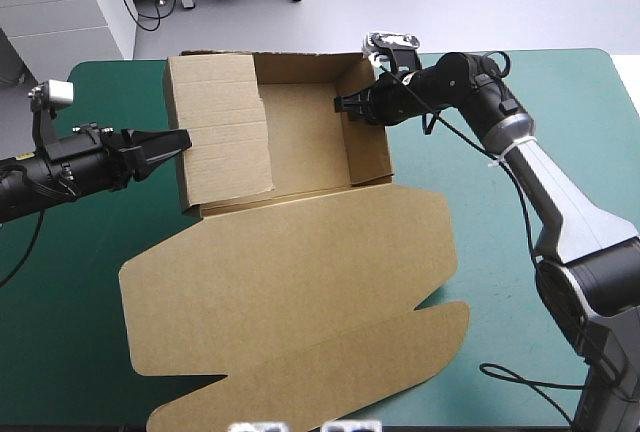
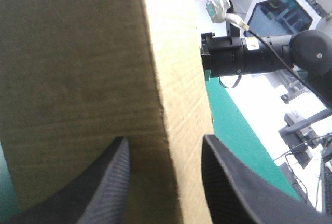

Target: Fold the box

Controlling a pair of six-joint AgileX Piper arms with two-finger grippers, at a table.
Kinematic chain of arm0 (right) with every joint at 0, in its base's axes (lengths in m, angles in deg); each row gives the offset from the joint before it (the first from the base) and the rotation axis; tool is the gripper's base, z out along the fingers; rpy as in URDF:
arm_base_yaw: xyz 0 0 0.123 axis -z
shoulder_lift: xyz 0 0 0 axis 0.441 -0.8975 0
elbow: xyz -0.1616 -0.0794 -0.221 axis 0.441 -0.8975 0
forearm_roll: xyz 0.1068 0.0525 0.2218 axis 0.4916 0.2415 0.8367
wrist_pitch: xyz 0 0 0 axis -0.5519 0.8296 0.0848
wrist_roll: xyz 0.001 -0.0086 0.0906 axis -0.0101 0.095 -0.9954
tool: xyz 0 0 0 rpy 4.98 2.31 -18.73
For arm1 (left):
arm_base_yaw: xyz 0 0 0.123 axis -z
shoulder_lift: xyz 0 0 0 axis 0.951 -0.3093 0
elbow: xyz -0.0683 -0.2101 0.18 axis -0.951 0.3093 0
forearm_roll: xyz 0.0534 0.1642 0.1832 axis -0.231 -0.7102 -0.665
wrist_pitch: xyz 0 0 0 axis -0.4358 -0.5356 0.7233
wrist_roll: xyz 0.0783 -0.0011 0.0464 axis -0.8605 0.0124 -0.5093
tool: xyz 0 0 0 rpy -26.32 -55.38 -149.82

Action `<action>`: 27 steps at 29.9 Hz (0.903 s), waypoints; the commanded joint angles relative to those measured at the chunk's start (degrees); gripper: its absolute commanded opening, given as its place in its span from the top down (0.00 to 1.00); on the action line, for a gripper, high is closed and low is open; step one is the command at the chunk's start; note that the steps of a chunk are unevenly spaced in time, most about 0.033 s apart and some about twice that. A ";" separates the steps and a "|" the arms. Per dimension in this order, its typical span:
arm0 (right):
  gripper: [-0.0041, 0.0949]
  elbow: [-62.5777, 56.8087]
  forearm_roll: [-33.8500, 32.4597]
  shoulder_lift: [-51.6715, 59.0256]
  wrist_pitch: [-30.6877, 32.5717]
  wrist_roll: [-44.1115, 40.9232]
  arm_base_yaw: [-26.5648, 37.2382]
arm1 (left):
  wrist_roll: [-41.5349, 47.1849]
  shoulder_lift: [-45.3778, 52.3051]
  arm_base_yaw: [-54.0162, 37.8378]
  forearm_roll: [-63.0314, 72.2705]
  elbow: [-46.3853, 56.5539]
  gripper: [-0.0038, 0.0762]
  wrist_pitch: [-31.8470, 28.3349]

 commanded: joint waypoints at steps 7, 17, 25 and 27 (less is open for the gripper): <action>0.97 1.52 1.27 2.81 -8.21 -0.69 -5.17 | 2.06 1.22 0.29 -5.36 -1.52 0.55 3.31; 0.96 1.84 -7.81 2.46 -10.57 -4.08 -11.70 | 10.94 1.22 0.29 -21.66 -1.52 0.56 2.14; 0.96 2.07 -15.47 2.44 -12.75 -8.34 -17.58 | 16.79 1.11 0.29 -37.50 -1.52 0.66 -3.08; 0.96 2.07 -15.85 2.44 -13.00 -8.34 -18.92 | 17.06 1.11 0.29 -39.64 -1.52 0.66 -4.15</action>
